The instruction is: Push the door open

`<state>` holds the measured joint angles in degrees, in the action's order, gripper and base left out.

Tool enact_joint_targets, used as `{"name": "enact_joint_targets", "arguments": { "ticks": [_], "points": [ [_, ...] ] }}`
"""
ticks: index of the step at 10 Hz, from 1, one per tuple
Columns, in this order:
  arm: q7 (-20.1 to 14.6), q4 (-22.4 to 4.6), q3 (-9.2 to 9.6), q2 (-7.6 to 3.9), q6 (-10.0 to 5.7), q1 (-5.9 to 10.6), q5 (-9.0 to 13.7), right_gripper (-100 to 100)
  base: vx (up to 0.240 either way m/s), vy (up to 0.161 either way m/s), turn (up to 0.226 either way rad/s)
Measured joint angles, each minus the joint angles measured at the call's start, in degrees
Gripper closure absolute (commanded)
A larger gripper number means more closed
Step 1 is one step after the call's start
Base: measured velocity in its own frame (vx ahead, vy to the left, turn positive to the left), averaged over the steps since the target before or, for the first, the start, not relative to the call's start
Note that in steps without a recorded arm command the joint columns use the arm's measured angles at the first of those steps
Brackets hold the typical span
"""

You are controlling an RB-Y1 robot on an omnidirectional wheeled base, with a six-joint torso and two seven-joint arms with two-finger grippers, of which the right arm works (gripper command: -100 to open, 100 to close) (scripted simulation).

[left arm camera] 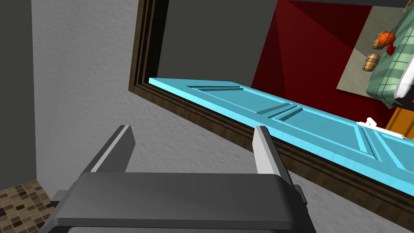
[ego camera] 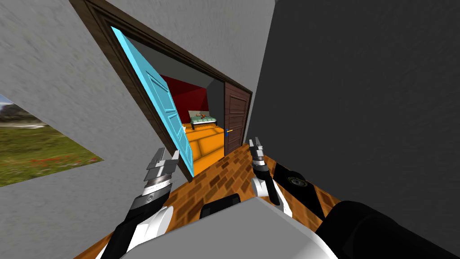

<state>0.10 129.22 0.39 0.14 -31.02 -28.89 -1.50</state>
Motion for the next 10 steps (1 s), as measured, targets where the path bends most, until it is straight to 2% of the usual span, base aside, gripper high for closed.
{"name": "enact_joint_targets", "arguments": {
  "ticks": [3, 5, 9, 10],
  "points": [
    [-0.40, -3.57, 0.56, -1.05, 0.23, 2.12, 0.73, -100, 0.093, -0.050, 0.052],
    [-0.71, -6.24, 0.70, -1.83, 0.65, 4.11, 1.33, -100, 0.077, -0.049, 0.074],
    [-1.50, -12.75, 1.83, -3.52, 0.16, 7.10, 2.64, -100, 0.082, -0.065, 0.086],
    [-1.70, -14.46, 1.94, -3.98, 0.65, 8.74, 3.05, -100, 0.083, -0.076, 0.113]
  ]
}}
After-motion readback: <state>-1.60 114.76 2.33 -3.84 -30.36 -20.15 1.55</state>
